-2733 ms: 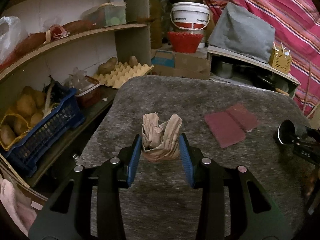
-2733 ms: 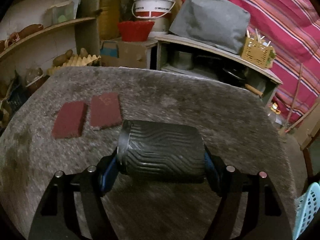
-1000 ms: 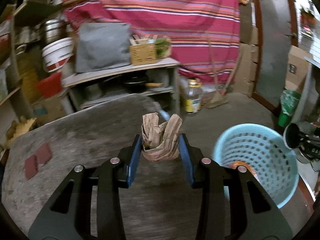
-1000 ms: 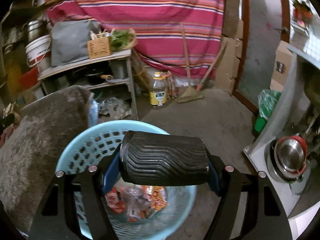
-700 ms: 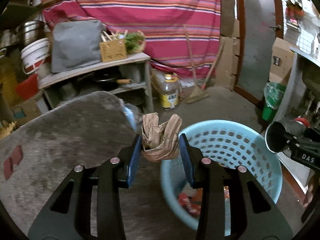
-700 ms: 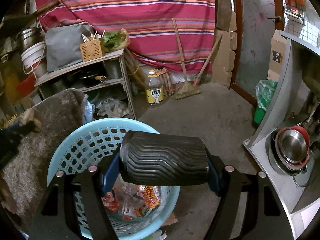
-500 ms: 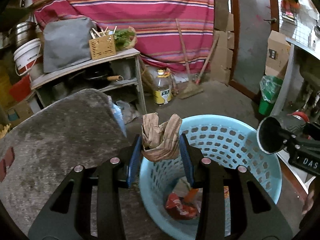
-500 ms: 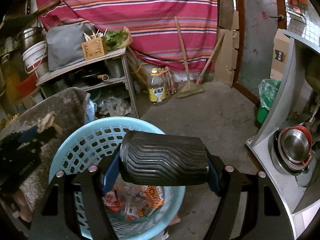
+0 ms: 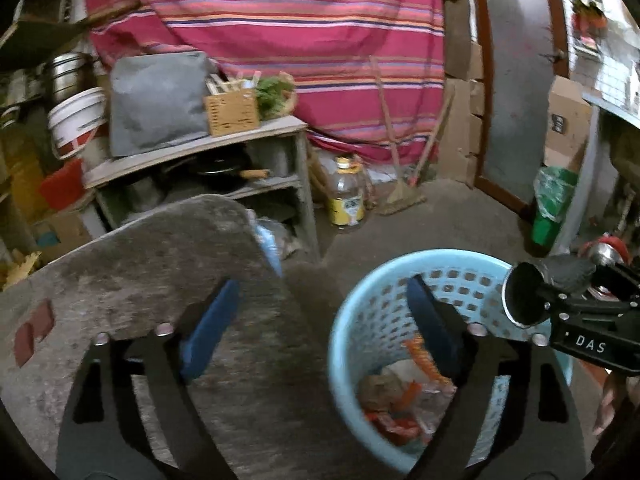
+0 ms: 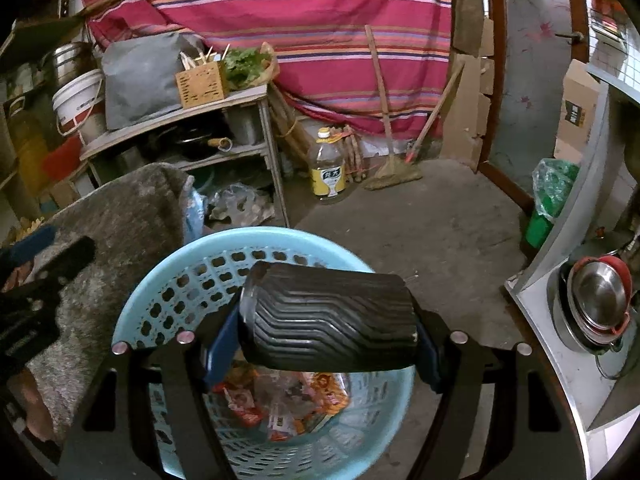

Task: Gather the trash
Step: 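Open both tools over the blue basket to drop the bag and cup, then move both open tools back over the table toward the red sanding pads, then grasp one red sanding pad with the left tool while the right grasps the other, then carry both red sanding pads over the blue basket with both tools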

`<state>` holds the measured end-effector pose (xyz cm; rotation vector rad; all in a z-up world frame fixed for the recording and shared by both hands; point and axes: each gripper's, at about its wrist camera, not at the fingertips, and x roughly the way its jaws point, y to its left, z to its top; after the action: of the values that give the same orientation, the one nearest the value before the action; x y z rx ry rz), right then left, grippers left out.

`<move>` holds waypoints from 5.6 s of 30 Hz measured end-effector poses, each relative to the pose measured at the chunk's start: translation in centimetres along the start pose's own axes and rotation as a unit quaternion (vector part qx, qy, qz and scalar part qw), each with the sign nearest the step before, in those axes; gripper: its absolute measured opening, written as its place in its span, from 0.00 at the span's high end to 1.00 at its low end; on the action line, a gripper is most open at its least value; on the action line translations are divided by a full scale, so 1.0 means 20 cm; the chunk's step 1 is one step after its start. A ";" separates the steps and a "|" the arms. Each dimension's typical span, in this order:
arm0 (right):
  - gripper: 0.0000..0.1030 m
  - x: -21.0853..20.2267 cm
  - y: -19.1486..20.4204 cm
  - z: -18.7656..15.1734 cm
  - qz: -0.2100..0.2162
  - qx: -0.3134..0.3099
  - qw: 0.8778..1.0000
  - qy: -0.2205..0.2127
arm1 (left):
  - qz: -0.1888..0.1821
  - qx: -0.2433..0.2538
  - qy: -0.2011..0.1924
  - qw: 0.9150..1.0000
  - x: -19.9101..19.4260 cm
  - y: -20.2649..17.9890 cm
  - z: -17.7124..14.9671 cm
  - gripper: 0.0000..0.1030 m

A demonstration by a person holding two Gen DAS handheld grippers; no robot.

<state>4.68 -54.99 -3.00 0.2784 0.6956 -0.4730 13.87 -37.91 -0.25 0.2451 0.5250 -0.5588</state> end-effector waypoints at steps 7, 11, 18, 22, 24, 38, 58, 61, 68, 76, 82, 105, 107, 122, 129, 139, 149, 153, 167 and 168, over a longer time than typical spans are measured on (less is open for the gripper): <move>0.14 0.08 0.18 0.00 -0.030 -0.023 0.999 0.022 | 0.051 -0.026 -0.004 0.998 -0.14 0.33 -0.05 0.06; 0.13 0.09 0.28 0.02 -0.034 -0.024 0.999 0.022 | 0.088 -0.043 -0.005 0.995 -0.21 0.60 -0.10 0.05; 0.06 -0.02 0.63 0.09 0.008 -0.033 0.999 -0.035 | 0.165 -0.090 0.002 0.982 -0.31 1.13 -0.19 0.05; 0.05 -0.01 0.92 0.10 0.041 -0.053 0.997 -0.049 | 0.201 -0.121 0.010 0.972 -0.33 1.42 -0.25 0.05; 0.05 0.01 1.04 0.09 0.053 -0.064 0.995 -0.049 | 0.219 -0.138 0.016 0.966 -0.34 1.56 -0.29 0.05; 0.05 0.26 1.72 0.01 0.094 -0.141 0.985 -0.010 | 0.287 -0.187 0.083 0.936 -0.31 2.13 -0.59 0.05; 0.05 0.46 1.79 0.00 0.097 -0.139 0.985 0.032 | 0.278 -0.238 0.153 0.918 0.10 2.27 -0.61 0.05; 0.05 0.47 1.79 0.00 0.098 -0.137 0.985 0.033 | 0.261 -0.257 0.169 0.915 0.13 2.31 -0.63 0.05; 0.05 0.47 1.85 -0.02 0.093 -0.149 0.984 0.034 | 0.194 -0.260 0.154 0.933 0.10 2.29 -0.63 0.37; 0.05 0.41 2.01 -0.05 0.115 -0.166 0.979 0.029 | 0.203 -0.239 0.136 0.940 -0.06 2.32 -0.64 0.38; 0.05 0.35 2.23 -0.11 0.151 -0.181 0.971 0.033 | 0.235 -0.219 0.112 0.940 -0.28 2.43 -0.64 0.38; 0.05 0.50 3.10 -0.25 0.187 -0.296 0.933 0.079 | 0.285 -0.271 0.090 0.915 -0.58 2.89 -0.81 0.38; 0.05 0.53 3.12 -0.24 0.190 -0.292 0.933 0.090 | 0.286 -0.278 0.090 0.913 -0.59 2.91 -0.82 0.38; 0.47 0.47 3.14 -0.25 0.212 -0.318 0.921 0.078 | 0.283 -0.294 0.090 0.908 -0.59 2.93 -0.82 0.38; 0.47 0.44 3.05 -0.21 0.207 -0.307 0.927 0.065 | 0.290 -0.280 0.087 0.911 -0.60 2.90 -0.80 0.38; 0.47 0.35 2.78 -0.14 0.203 -0.277 0.938 0.043 | 0.290 -0.282 0.089 0.910 -0.60 2.91 -0.80 0.38; 0.47 0.26 2.75 -0.12 0.217 -0.281 0.935 0.026 | 0.289 -0.286 0.086 0.909 -0.60 2.90 -0.79 0.38; 0.47 0.24 2.74 -0.13 0.217 -0.282 0.934 0.021 | 0.292 -0.276 0.086 0.912 -0.59 2.86 -0.77 0.38; 0.47 0.17 2.05 -0.07 0.139 -0.228 0.963 0.021 | 0.261 -0.218 0.078 0.937 -0.54 2.52 -0.60 0.38; 0.47 0.16 1.99 -0.06 0.131 -0.222 0.966 0.021 | 0.255 -0.213 0.074 0.940 -0.54 2.48 -0.58 0.38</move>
<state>26.20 -21.41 -2.47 -0.0437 0.7737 -0.0511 29.18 11.80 -0.30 0.0028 0.6850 0.0868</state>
